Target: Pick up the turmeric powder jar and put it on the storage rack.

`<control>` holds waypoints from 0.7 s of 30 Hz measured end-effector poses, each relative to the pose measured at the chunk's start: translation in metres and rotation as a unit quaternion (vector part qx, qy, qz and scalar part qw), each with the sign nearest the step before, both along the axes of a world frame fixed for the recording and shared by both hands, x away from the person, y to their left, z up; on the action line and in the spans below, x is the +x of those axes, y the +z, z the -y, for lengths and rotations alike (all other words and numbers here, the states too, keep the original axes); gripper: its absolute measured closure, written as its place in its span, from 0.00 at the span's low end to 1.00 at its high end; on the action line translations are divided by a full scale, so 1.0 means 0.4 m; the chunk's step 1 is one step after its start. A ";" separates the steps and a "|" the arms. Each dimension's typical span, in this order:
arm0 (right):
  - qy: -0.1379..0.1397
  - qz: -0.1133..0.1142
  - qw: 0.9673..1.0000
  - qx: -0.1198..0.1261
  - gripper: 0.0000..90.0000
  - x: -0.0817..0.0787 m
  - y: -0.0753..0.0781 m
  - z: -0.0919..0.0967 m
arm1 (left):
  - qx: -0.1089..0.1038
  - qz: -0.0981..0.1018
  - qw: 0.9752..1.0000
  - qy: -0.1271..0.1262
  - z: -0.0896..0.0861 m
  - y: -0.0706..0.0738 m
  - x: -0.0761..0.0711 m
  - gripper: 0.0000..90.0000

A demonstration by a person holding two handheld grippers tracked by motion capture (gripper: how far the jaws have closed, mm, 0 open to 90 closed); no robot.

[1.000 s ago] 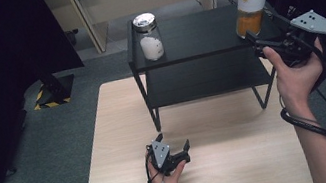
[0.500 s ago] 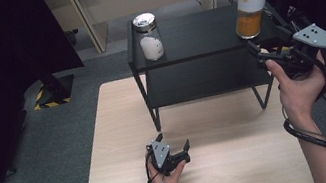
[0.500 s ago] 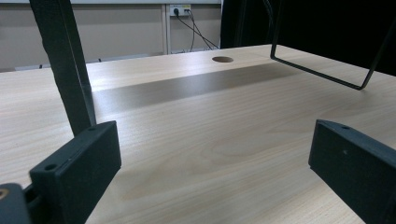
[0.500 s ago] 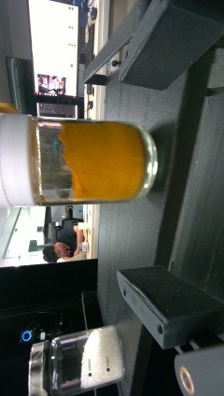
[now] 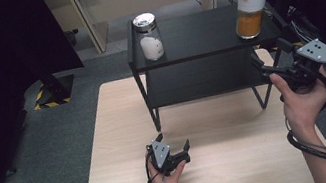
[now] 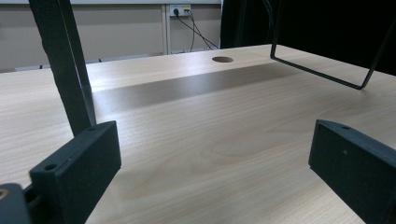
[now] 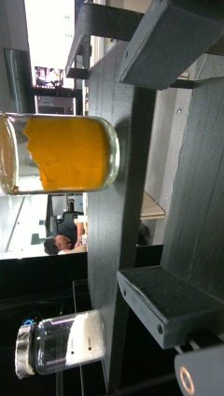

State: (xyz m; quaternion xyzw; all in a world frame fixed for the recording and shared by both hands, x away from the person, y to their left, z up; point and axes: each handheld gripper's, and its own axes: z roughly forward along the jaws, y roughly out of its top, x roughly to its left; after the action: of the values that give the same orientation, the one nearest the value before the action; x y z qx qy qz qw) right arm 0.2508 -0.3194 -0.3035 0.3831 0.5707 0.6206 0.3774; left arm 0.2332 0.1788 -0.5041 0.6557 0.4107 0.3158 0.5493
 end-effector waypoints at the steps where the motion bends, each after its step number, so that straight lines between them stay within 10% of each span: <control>1: 0.001 0.000 1.000 -0.001 0.07 -0.002 -0.004 0.001 | 0.000 0.000 1.000 0.000 0.000 0.000 0.000 0.02; 21: 0.023 -0.009 1.000 0.003 0.07 -0.028 -0.087 0.017 | 0.000 0.001 1.000 0.000 0.000 -0.001 0.000 0.02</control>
State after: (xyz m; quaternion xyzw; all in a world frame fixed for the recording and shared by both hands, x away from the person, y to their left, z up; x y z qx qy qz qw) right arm 0.2397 -0.3262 -0.3383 0.3766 0.5813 0.6272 0.3563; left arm 0.2330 0.1788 -0.5045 0.6551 0.4101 0.3165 0.5500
